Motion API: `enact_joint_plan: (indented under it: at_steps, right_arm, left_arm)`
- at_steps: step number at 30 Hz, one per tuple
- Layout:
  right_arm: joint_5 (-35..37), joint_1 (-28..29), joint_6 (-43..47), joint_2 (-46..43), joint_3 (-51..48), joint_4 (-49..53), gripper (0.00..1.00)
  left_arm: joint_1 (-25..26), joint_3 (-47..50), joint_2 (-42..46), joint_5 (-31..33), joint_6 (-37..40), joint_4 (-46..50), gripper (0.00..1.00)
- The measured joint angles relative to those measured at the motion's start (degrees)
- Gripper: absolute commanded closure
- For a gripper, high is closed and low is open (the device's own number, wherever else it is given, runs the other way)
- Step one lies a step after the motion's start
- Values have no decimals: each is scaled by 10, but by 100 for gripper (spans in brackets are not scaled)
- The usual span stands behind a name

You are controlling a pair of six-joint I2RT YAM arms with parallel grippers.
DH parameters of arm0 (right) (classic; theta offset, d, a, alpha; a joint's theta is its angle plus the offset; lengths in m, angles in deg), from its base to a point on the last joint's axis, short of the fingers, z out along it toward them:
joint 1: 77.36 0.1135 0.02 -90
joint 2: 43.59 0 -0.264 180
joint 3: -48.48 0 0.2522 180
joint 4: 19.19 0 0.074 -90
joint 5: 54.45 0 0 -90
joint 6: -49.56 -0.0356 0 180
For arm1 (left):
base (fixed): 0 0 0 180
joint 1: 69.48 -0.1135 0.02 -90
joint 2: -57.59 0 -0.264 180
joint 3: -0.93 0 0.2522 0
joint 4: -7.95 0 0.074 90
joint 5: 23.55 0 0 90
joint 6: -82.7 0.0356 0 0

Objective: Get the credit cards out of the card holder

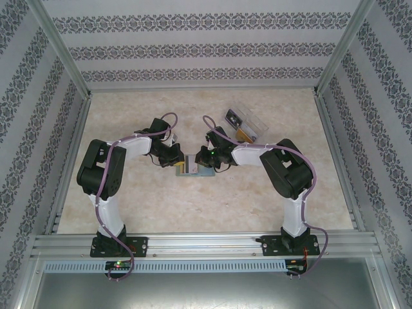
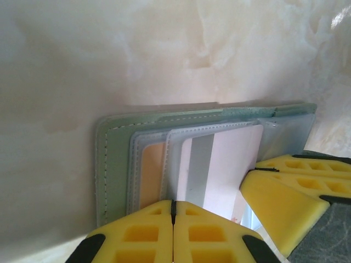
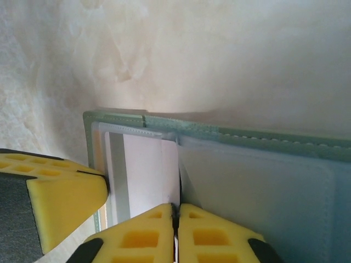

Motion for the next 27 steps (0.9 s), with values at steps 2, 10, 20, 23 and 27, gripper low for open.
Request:
enact_joint_plan:
  at_steps: [2,10,20,23,27]
  right_arm:
    - [6,0,5,-3,-3,0,97]
    - [57,-9,28,-68,-46,10,100]
    - [35,-31,94,-152,-76,-21,100]
    - [3,-48,102,-184,-84,-49,100]
    - [-51,-81,98,-209,-98,-96,100]
  left_arm:
    - [0,0,0,0,1,0,92]
    - [0,-2,0,0,4,0,90]
    - [-2,6,33,-7,-20,-25,52]
    - [-12,26,80,-26,-38,-56,37]
    - [-32,48,142,-63,-65,-114,18]
